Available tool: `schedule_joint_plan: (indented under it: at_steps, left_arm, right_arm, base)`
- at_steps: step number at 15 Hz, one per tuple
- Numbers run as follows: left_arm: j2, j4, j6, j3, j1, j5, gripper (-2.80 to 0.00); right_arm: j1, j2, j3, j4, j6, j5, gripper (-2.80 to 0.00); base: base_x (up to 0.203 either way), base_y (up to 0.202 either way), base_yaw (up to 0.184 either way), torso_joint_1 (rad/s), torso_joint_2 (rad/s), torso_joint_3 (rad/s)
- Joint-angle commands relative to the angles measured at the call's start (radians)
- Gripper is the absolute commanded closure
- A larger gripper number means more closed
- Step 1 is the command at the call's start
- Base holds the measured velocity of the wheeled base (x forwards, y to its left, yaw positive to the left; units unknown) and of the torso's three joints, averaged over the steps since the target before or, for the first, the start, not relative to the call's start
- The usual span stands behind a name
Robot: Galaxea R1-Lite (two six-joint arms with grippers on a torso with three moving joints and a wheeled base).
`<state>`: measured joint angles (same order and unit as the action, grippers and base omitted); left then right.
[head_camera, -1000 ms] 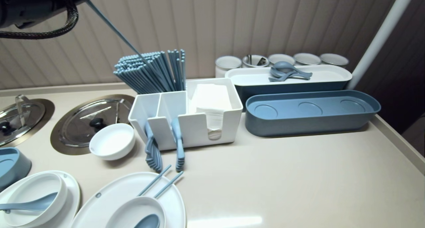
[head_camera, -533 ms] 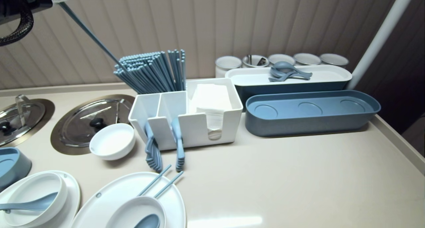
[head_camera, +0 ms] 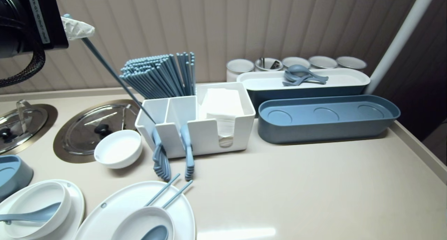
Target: Pick the chopsticks and place it on the plate
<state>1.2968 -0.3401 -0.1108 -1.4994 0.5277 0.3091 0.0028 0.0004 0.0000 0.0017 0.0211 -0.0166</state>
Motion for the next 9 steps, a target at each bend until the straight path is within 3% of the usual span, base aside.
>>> schedule_joint_plan:
  at_steps: [1,7,9]
  left_arm:
    - [0.009,-0.01,-0.002,0.002,0.0,0.002,0.0]
    - [0.03,-0.022,-0.001,0.013,-0.002,0.008,0.0]
    - [0.03,-0.022,-0.001,0.013,-0.002,0.008,0.0]
  right_arm:
    - [0.0,0.0,0.0,0.0,0.0,0.0,0.0]
    - [0.0,0.0,0.0,0.0,0.0,0.0,0.0]
    - [0.0,0.0,0.0,0.0,0.0,0.0,0.0]
  base:
    - [0.0,0.0,0.0,0.0,0.0,0.0]
    - [0.0,0.0,0.0,0.0,0.0,0.0]
    - [-0.113,0.0,-0.006,0.007,0.0,0.003]
